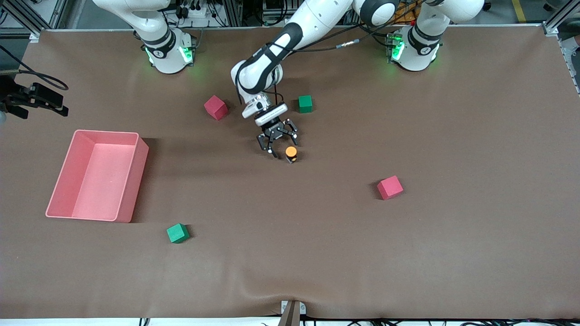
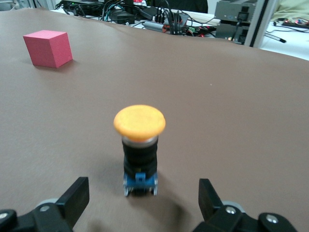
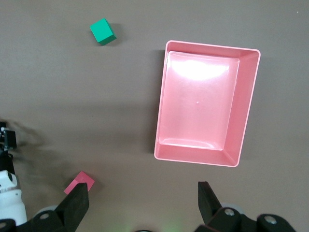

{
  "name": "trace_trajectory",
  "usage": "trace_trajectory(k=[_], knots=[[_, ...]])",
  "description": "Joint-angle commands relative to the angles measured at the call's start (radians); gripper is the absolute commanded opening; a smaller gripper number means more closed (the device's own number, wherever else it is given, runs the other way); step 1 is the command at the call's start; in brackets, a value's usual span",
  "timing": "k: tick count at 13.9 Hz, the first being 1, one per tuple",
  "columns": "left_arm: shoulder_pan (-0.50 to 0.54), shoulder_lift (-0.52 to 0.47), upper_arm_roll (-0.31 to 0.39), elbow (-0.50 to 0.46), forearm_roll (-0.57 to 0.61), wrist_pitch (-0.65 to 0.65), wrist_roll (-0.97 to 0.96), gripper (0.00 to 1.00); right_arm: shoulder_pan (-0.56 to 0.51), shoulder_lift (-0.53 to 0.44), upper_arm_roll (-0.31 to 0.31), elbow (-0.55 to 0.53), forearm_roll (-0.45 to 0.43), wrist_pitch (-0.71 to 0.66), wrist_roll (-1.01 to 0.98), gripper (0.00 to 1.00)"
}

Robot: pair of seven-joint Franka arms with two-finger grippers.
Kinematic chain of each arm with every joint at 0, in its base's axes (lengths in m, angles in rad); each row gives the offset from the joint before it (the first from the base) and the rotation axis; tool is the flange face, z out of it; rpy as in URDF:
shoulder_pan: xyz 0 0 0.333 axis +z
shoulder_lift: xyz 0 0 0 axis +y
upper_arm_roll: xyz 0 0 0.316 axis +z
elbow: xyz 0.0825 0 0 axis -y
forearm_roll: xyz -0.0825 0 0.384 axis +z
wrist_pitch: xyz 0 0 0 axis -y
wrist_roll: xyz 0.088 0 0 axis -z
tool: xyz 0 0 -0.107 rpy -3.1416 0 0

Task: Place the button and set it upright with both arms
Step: 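Open the left gripper and raise it off the button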

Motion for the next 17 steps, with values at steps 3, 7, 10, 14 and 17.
trace_trajectory(k=[3, 7, 10, 14, 17], knots=[[-0.011, -0.072, -0.061, -0.007, -0.048, -0.119, 0.136, 1.0, -0.011, 0.005, 0.006, 0.016, 0.003, -0.003, 0.011, 1.0], [-0.001, -0.199, -0.072, -0.004, -0.166, -0.157, 0.348, 1.0, -0.011, 0.007, 0.006, 0.016, 0.003, 0.001, 0.011, 1.0], [0.084, -0.336, -0.072, -0.001, -0.269, -0.157, 0.524, 1.0, -0.011, 0.007, 0.004, 0.016, 0.004, 0.004, 0.011, 1.0], [0.229, -0.5, -0.072, -0.003, -0.386, -0.154, 0.863, 1.0, -0.011, 0.007, 0.003, 0.015, 0.001, -0.006, 0.009, 1.0], [0.33, -0.555, -0.072, -0.001, -0.439, -0.154, 1.043, 1.0, -0.009, 0.007, 0.003, 0.013, 0.001, -0.004, 0.009, 1.0]])
